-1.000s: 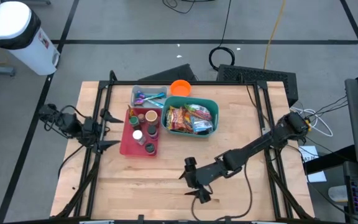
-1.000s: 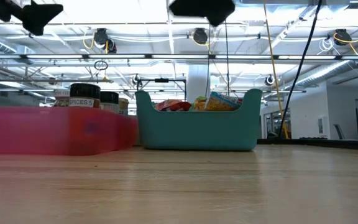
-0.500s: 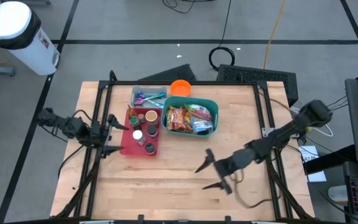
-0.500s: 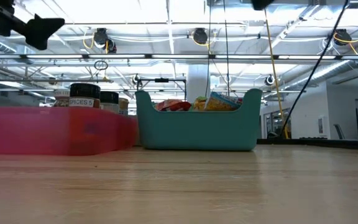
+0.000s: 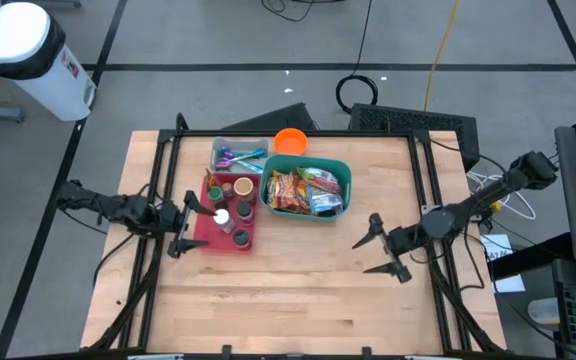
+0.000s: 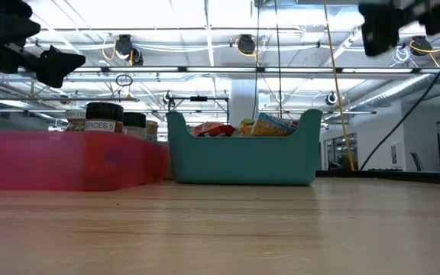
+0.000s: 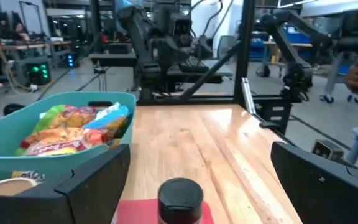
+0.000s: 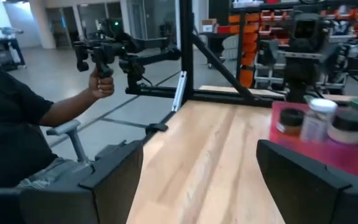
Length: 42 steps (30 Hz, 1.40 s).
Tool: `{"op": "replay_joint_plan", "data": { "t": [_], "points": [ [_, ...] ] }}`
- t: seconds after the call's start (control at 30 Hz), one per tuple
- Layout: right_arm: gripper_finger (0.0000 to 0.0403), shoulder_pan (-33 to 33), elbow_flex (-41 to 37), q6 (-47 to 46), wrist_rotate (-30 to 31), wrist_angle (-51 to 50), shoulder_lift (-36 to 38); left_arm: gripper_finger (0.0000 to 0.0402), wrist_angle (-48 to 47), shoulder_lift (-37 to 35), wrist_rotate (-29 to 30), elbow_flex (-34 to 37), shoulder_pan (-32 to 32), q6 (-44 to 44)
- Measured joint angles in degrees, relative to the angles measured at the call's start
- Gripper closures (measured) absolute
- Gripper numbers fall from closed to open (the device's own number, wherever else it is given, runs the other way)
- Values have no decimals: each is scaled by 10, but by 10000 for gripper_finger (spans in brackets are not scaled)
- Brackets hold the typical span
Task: Pick & Place Food Item
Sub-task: Return to Home Position
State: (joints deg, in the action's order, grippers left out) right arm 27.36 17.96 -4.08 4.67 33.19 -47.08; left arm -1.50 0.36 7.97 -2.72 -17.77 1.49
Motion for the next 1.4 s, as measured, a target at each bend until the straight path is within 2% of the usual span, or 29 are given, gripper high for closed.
{"op": "replay_joint_plan", "data": {
  "t": [0.3,0.57,0.8,1.17,1.4],
  "points": [
    [96,-59,-151,-20,0,150,36,5,10,0,-5,0,26,-2],
    [96,-165,-169,-11,-3,126,71,5,-2,0,-5,0,28,0],
    [96,-210,-170,16,-3,16,153,5,-20,0,-5,-5,28,-12],
    [96,-210,-171,7,-3,-182,334,5,-30,0,-5,-8,28,-12],
    [96,-210,-171,20,-3,-273,409,5,-23,0,-5,-2,28,-13]
  ]
}}
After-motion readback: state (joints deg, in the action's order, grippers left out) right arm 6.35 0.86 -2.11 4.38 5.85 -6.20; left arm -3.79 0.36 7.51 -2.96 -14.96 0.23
